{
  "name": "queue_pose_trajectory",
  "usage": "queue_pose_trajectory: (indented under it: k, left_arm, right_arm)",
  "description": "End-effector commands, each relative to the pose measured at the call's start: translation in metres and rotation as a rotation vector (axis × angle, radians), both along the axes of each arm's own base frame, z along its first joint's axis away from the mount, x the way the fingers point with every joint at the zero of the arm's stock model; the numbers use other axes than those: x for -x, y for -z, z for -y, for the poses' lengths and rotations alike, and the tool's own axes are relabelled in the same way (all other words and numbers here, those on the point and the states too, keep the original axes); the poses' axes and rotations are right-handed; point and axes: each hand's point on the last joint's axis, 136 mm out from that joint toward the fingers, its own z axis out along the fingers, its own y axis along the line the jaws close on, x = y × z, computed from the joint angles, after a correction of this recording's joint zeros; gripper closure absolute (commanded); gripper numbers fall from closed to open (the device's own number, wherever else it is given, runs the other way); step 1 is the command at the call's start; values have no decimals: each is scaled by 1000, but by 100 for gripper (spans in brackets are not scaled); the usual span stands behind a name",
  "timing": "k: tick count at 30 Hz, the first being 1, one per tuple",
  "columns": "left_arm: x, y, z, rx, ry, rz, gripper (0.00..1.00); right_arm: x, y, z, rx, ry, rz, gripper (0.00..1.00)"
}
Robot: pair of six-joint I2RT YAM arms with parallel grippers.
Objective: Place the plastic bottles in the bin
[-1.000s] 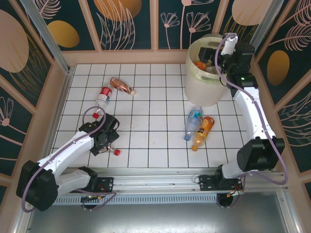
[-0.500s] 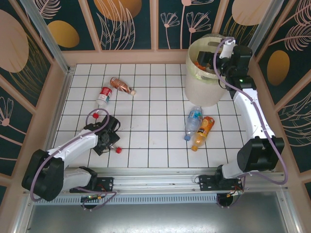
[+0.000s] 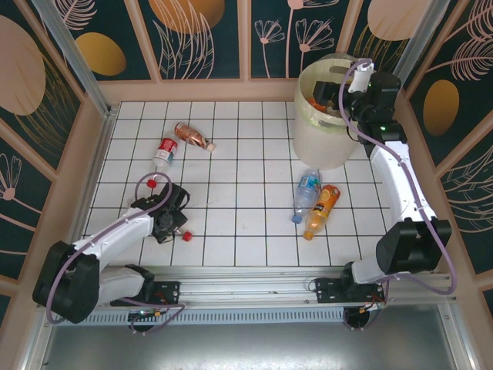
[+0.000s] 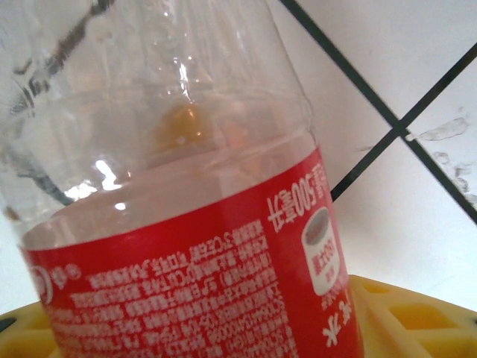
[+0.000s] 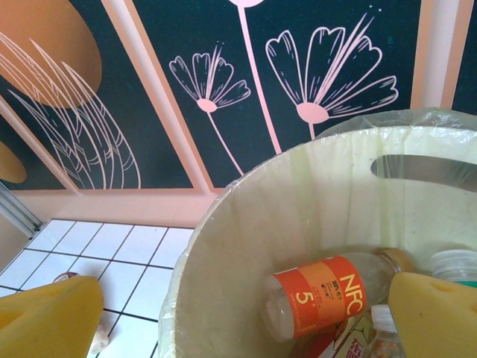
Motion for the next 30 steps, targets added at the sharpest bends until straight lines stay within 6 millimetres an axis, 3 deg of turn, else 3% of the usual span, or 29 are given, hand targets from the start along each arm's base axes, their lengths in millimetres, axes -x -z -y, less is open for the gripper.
queue_pose_trajectory:
  k: [1,9,15,18,24,30]
  left_arm:
    - [-1,-12,-9,-31,-25,35,42]
    - [-35,-68,-11,-103,55,175,40]
    - [-73,-99,7,-187,198,217,37]
    - [-99,-122,35,-226,297,285,37]
    - [-144,-159,118,-142,565,486,38]
    - [-159,-197,186,-31,830,724,42]
  right_arm:
    - [12,-16,-6,-14,-23,45,1]
    - [21,-31,-6,-28,-25,70,2]
    - [42,-41,-10,-48,-60,68,2]
    - [59,-43,-20,-83,-127,59,2]
    - [89,-41,-39,-176,-250,26,2]
    - [105,-25,-59,-310,-375,-94,3]
